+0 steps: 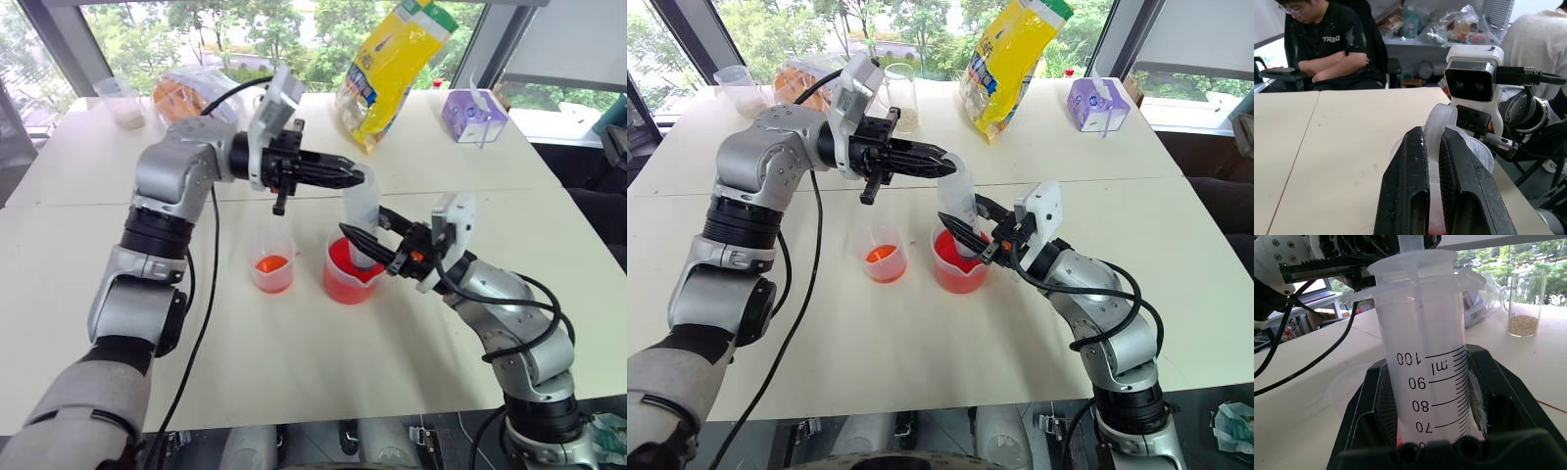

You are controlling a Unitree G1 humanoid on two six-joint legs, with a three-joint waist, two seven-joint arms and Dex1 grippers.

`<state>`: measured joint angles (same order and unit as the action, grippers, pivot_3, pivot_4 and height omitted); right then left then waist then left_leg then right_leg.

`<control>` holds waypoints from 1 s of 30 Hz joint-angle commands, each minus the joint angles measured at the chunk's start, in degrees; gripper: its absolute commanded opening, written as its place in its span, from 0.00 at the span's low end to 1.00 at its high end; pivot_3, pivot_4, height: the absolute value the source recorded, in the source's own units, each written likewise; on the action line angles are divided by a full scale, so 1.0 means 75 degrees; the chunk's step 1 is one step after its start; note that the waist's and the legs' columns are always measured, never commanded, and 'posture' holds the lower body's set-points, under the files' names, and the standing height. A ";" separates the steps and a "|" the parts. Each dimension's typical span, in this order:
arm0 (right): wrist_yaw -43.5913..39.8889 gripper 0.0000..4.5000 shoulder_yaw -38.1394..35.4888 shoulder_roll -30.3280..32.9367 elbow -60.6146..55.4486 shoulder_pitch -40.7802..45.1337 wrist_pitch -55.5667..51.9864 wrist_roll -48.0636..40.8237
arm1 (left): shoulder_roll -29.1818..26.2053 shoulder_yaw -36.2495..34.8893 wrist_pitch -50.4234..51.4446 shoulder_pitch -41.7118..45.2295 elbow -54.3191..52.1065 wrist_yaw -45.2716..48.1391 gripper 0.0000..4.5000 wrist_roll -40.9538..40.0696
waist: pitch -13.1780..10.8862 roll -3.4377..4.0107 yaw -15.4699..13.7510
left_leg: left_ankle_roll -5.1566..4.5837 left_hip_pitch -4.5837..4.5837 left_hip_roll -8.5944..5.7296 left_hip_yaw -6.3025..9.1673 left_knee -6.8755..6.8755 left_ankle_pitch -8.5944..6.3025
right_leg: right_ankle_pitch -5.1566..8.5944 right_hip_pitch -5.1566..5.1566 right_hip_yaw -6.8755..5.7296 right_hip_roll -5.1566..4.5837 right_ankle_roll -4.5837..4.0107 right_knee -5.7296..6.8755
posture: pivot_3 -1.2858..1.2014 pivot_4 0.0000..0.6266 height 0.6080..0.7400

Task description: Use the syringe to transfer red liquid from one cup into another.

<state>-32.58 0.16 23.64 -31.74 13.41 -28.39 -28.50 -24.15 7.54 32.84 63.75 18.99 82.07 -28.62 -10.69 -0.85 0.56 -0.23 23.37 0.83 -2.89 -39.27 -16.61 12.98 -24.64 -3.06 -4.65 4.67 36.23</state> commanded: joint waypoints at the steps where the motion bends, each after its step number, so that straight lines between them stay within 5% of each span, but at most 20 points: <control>1: -0.0139 0.35 0.0142 -0.0018 -0.0050 -0.0148 0.0062 -0.0111 | 0.0050 -0.0426 -0.0002 0.0412 -0.0331 -0.0123 0.00 -0.0302 | 0.0000 0.0000 0.0001 | 0.0000 0.0000 0.0000 0.0000 0.0000 0.0000 | 0.0000 0.0000 0.0000 0.0000 0.0000 0.0000 | 0.52 0.24 1.00; 30: -0.0540 0.35 0.0613 0.0020 0.0992 -0.0476 0.0400 -0.0254 | -0.0015 -0.1047 -0.0198 0.1100 0.0076 -0.0731 0.00 -0.0441 | 0.0000 0.0000 -0.0001 | 0.0000 0.0000 0.0000 0.0000 -0.0001 0.0000 | 0.0000 0.0001 0.0000 0.0000 0.0000 0.0000 | 0.52 0.24 1.00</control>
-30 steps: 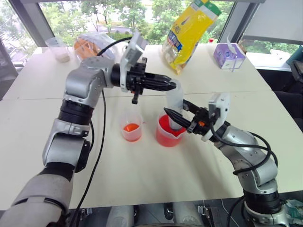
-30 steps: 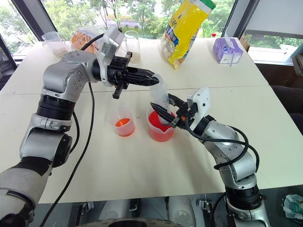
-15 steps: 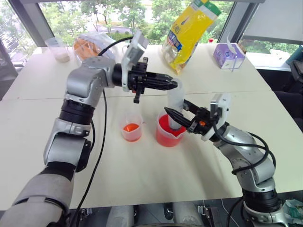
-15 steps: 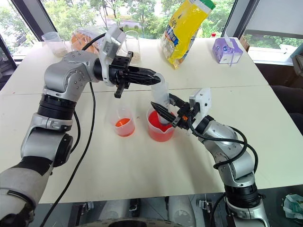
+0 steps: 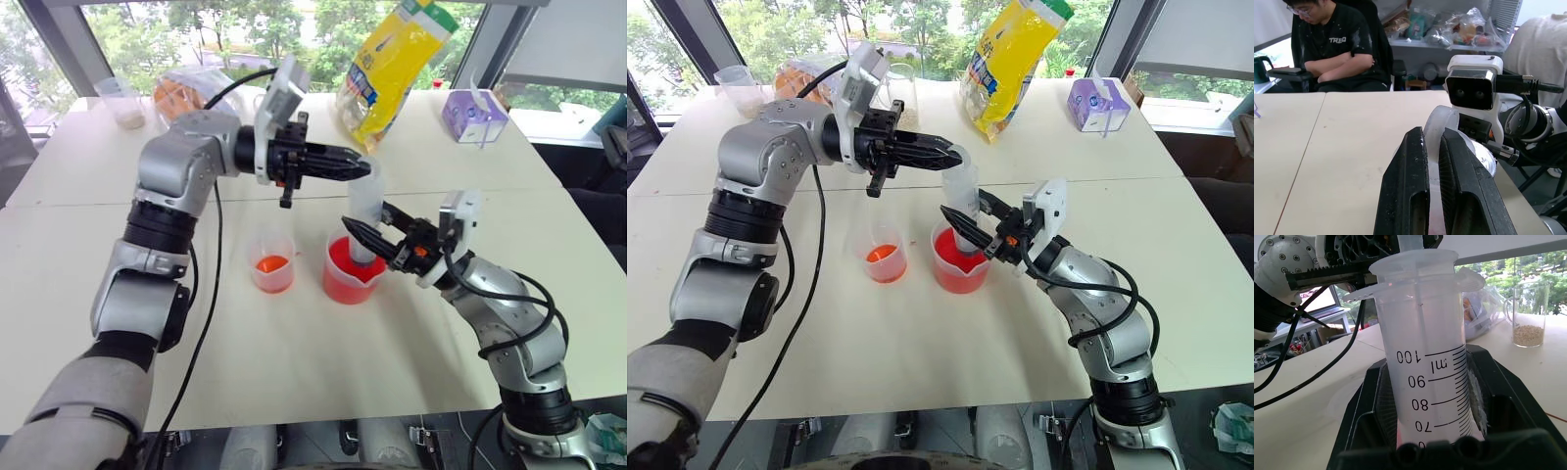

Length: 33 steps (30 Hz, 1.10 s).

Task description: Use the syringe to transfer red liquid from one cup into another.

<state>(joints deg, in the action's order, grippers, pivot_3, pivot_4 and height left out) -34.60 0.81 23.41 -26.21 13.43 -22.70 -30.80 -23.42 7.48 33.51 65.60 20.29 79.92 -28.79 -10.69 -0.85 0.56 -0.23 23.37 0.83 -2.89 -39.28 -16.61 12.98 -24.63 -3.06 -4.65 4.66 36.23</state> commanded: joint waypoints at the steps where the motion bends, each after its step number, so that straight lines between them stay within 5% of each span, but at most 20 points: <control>1: -0.0279 0.35 0.0537 0.0051 0.0260 -0.0491 -0.0377 0.0036 | -0.0104 -0.1047 -0.0316 0.0869 -0.0069 -0.0459 0.00 -0.0407 | 0.0000 0.0000 0.0000 | 0.0000 0.0000 0.0000 0.0000 0.0000 0.0000 | 0.0000 0.0000 0.0000 0.0000 0.0000 0.0000 | 0.52 0.24 1.00; 33: -0.0191 0.35 0.0440 0.0107 0.0161 -0.0205 -0.0484 -0.0208 | -0.0196 -0.1011 -0.0151 0.0863 -0.0223 -0.0402 0.00 -0.0594 | 0.0000 0.0000 0.0001 | 0.0000 0.0000 0.0000 0.0000 -0.0001 0.0000 | 0.0000 0.0000 0.0000 0.0000 0.0000 0.0001 | 0.52 0.24 1.00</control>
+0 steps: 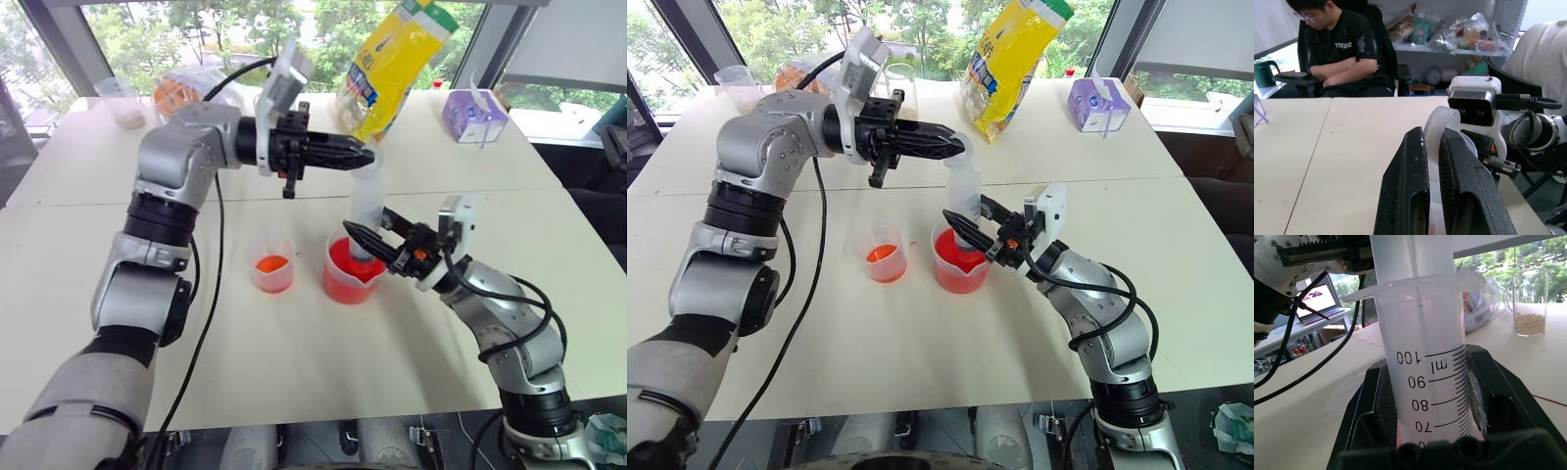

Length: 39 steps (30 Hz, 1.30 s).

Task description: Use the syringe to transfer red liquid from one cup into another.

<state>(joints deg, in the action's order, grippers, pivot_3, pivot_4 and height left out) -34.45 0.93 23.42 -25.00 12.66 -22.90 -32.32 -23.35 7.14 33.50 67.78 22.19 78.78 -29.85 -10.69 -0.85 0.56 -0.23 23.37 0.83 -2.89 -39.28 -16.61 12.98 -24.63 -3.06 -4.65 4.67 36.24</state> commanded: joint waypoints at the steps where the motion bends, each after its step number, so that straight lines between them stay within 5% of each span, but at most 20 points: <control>1: -0.0161 0.35 0.0334 0.0117 -0.0069 0.0012 -0.0487 -0.0057 | -0.0250 -0.0908 -0.0113 0.0494 -0.0570 -0.0167 0.00 -0.0464 | 0.0000 0.0000 0.0004 | 0.0000 0.0000 0.0000 0.0000 0.0000 0.0000 | 0.0000 0.0000 0.0000 0.0000 0.0000 0.0000 | 0.52 0.24 1.00; 2: -0.0082 0.35 0.0209 0.0139 -0.0176 0.0168 -0.0566 -0.0150 | -0.0300 -0.0860 -0.0016 0.0423 -0.0667 -0.0117 0.00 -0.0496 | 0.0000 0.0000 0.0014 | 0.0000 0.0000 0.0000 0.0000 0.0000 0.0000 | 0.0000 0.0000 0.0000 0.0000 0.0000 0.0000 | 0.52 0.24 1.00; 5: 0.0117 0.35 -0.0092 0.0186 -0.0465 0.0568 -0.0829 -0.0406 | -0.0424 -0.0785 0.0225 0.0286 -0.0854 -0.0039 0.25 -0.0570 | 0.0000 0.0000 0.0017 | 0.0000 -0.0001 0.0005 0.0001 0.0000 0.0000 | 0.0000 -0.0001 0.0000 0.0001 0.0000 0.0003 | 0.52 0.24 1.00; 11: 0.0429 0.35 -0.0539 0.0265 -0.0883 0.1143 -0.1350 -0.0877 | -0.0797 -0.0711 0.0264 -0.0103 -0.1134 0.0138 0.93 -0.0471 | 0.0000 0.0000 -0.0011 | 0.0002 -0.0001 0.0006 0.0001 -0.0007 0.0001 | 0.0000 0.0001 0.0000 -0.0003 0.0000 0.0007 | 0.52 0.24 1.00; 21: 0.0580 0.35 -0.0662 0.0272 -0.1071 0.1733 -0.1750 -0.1347 | -0.1813 -0.1378 0.0562 -0.0142 -0.0809 -0.0093 0.93 -0.0603 | 0.0000 0.0000 0.0011 | 0.0001 -0.0002 0.0006 0.0001 -0.0007 0.0001 | 0.0000 0.0001 0.0000 0.0000 0.0000 0.0009 | 0.52 0.24 1.00; 29: 0.0693 0.35 -0.0476 -0.0381 -0.0416 0.3441 -0.2038 -0.2056 | -0.2524 -0.2191 0.0887 0.0294 -0.0385 -0.0430 0.93 -0.0835 | 0.0000 0.0001 0.0021 | 0.0002 -0.0001 0.0009 0.0003 -0.0007 0.0001 | 0.0000 -0.0005 -0.0002 0.0000 -0.0001 0.0019 | 0.52 0.24 1.00; 39: -0.0513 0.35 0.1045 -0.1933 0.2257 0.3831 -0.0237 -0.0365 | -0.3165 -0.2758 0.1613 0.0440 -0.0895 -0.0842 0.93 -0.1352 | 0.0000 0.0000 0.0030 | 0.0003 0.0001 0.0008 -0.0002 -0.0007 0.0001 | 0.0000 -0.0005 0.0000 -0.0005 0.0000 0.0019 | 0.52 0.24 1.00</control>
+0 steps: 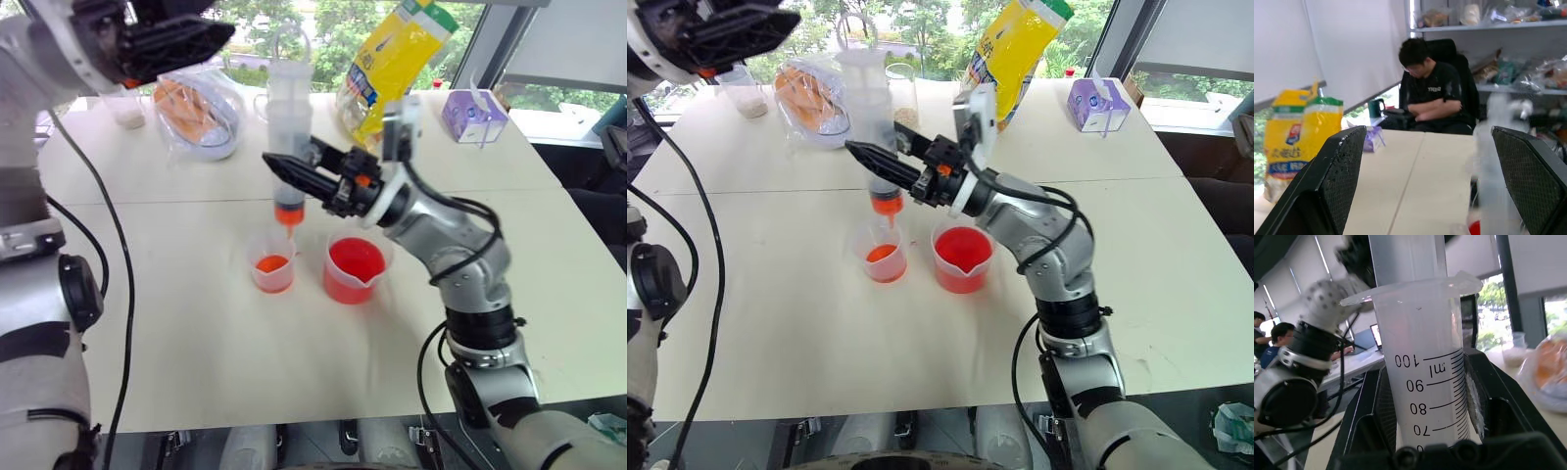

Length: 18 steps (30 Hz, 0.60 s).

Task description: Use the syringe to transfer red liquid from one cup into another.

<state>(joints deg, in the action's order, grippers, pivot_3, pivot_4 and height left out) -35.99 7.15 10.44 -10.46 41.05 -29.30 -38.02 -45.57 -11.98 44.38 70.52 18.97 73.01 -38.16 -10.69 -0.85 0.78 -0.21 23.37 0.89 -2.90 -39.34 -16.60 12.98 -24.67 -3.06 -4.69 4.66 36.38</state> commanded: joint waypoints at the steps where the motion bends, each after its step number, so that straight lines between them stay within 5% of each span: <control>1: -0.0401 0.35 0.0282 -0.0273 0.0484 0.0007 0.0767 0.0536 | -0.0231 -0.0202 0.0218 -0.0008 -0.0593 -0.0092 0.93 -0.0270 | 0.0000 0.0000 0.0003 | 0.0000 0.0001 0.0001 0.0000 0.0000 0.0000 | 0.0000 0.0000 0.0000 -0.0001 0.0000 0.0001 | 0.52 0.24 1.00; 18: -0.0672 0.35 0.0481 -0.0619 0.0641 -0.0485 0.1029 0.1148 | -0.0294 0.0683 -0.0177 -0.1286 -0.1562 0.0048 0.93 0.0151 | 0.0000 0.0001 0.0004 | 0.0013 -0.0005 0.0002 0.0000 0.0000 0.0008 | 0.0000 -0.0001 0.0000 0.0003 -0.0001 0.0011 | 0.52 0.24 1.00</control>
<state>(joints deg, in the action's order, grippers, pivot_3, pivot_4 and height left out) -40.99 10.98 6.50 -2.60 36.86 -22.54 -29.46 -47.04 -7.14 44.50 60.70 8.10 73.05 -37.78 -10.69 -0.84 0.81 -0.10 23.34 0.91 -2.90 -39.34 -16.54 12.97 -24.68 -3.06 -4.66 4.65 36.46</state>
